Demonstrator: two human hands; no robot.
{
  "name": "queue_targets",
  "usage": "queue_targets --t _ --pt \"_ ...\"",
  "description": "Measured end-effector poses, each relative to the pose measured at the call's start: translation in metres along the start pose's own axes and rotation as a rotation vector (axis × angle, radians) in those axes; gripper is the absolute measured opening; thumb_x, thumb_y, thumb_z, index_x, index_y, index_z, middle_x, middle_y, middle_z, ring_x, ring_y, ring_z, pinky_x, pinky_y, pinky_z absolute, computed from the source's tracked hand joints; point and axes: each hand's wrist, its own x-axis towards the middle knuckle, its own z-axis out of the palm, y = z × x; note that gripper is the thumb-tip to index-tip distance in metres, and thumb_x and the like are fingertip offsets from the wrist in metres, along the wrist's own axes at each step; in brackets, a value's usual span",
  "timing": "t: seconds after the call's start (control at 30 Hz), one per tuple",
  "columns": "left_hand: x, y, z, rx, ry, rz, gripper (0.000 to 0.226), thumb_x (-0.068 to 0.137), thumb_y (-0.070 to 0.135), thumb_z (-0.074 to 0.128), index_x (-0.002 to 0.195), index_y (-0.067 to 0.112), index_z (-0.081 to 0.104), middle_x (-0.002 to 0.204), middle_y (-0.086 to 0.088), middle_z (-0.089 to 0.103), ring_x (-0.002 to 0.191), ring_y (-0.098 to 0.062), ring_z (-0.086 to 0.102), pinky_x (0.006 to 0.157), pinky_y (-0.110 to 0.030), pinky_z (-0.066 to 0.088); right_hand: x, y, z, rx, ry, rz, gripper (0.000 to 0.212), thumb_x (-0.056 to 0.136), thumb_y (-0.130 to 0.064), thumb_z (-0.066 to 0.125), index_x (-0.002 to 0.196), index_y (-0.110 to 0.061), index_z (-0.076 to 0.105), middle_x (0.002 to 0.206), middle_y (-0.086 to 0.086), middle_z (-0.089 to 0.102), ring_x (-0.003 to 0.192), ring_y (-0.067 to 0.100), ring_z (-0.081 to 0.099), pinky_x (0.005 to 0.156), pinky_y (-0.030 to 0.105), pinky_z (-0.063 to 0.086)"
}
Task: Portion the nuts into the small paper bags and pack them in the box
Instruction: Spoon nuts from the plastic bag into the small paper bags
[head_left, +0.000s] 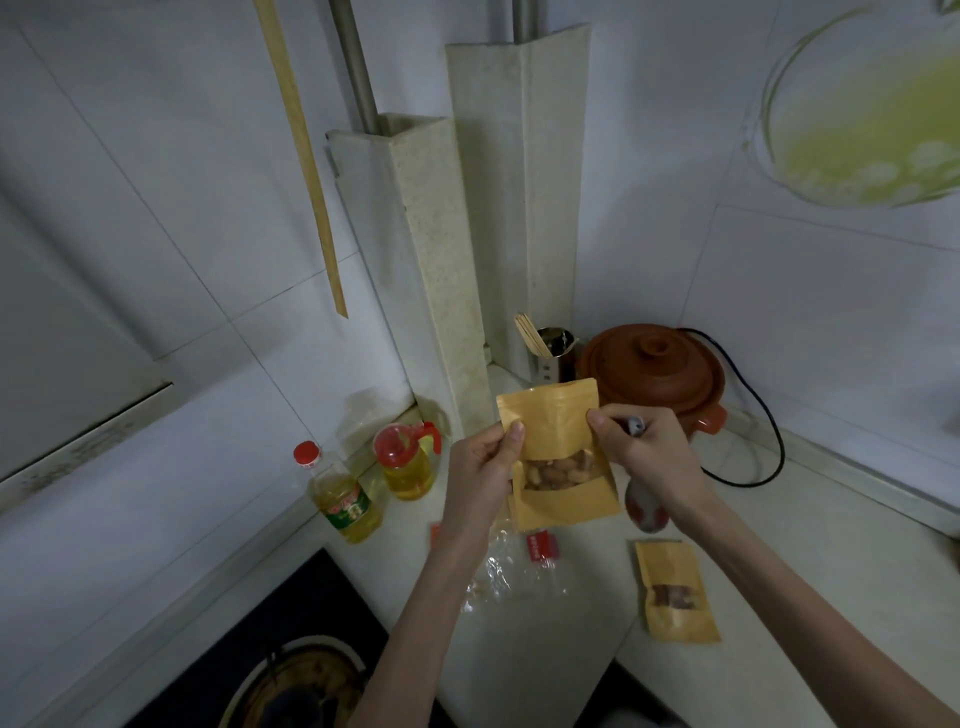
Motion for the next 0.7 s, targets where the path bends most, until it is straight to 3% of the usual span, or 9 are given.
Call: queue_targets --t 0.1,0.2,0.3,0.4,0.5,0.6,0.7 --pt "-0.002 -0.035 0.006 0.044 0.0 -0.125 0.028 0.093 0.035 0.062 0.075 0.015 0.068 0.077 -0.003 0.066 0.075 -0.016 0.065 0.066 -0.039 0.055 -0.005 0.029 -0.002 -0.105 -0.046 0.163 0.03 0.093 -0.017 0.057 0.073 0.005 0.063 0.051 -0.006 0.045 0.048 0.005 0.037 0.049 0.017 0.029" --pt "-0.009 -0.077 0.014 0.091 -0.03 -0.268 0.024 0.092 0.033 0.064 0.07 0.027 0.072 0.074 0.001 0.068 0.078 -0.019 0.066 0.07 -0.042 0.056 -0.022 0.071 -0.003 -0.217 -0.102 0.292 0.034 0.09 -0.014 0.06 0.057 -0.011 0.053 0.049 -0.009 0.044 0.05 0.003 0.039 0.05 0.015 0.031" --pt "-0.02 -0.121 0.026 0.185 -0.113 -0.384 0.02 0.093 0.024 0.064 0.073 0.022 0.067 0.074 -0.001 0.064 0.076 -0.018 0.061 0.075 -0.044 0.054 -0.043 0.118 -0.007 -0.356 -0.122 0.408 0.032 0.086 -0.015 0.062 0.056 -0.007 0.053 0.054 0.002 0.044 0.053 0.012 0.04 0.048 0.02 0.032" --pt "-0.039 -0.157 0.043 0.243 -0.154 -0.486 0.02 0.091 0.009 0.063 0.073 0.015 0.068 0.06 0.006 0.059 0.06 -0.011 0.058 0.059 -0.028 0.052 -0.067 0.158 -0.015 -0.472 -0.12 0.547 0.026 0.083 -0.019 0.062 0.068 0.002 0.062 0.059 0.013 0.056 0.054 0.018 0.049 0.051 0.031 0.035" --pt "-0.057 -0.184 0.061 0.248 -0.191 -0.621 0.019 0.091 0.007 0.064 0.073 0.013 0.067 0.063 0.004 0.064 0.062 -0.012 0.064 0.059 -0.029 0.058 -0.089 0.19 -0.027 -0.513 -0.102 0.634 0.028 0.082 -0.024 0.064 0.078 0.004 0.063 0.075 0.022 0.064 0.068 0.032 0.058 0.047 0.021 0.031" --pt "-0.064 -0.202 0.079 0.303 -0.243 -0.656 0.024 0.085 0.007 0.071 0.062 0.014 0.067 0.058 0.005 0.066 0.059 -0.013 0.067 0.06 -0.03 0.06 -0.105 0.211 -0.043 -0.548 -0.075 0.704 0.024 0.082 -0.027 0.066 0.08 -0.003 0.069 0.078 0.015 0.069 0.067 0.024 0.061 0.058 0.027 0.041" --pt "-0.064 -0.21 0.101 0.376 -0.334 -0.644 0.019 0.081 0.006 0.074 0.063 0.01 0.069 0.063 -0.002 0.068 0.06 -0.014 0.068 0.057 -0.027 0.058 -0.117 0.225 -0.06 -0.561 -0.054 0.773 0.026 0.083 -0.026 0.064 0.067 -0.005 0.068 0.071 0.015 0.068 0.07 0.026 0.065 0.059 0.031 0.042"
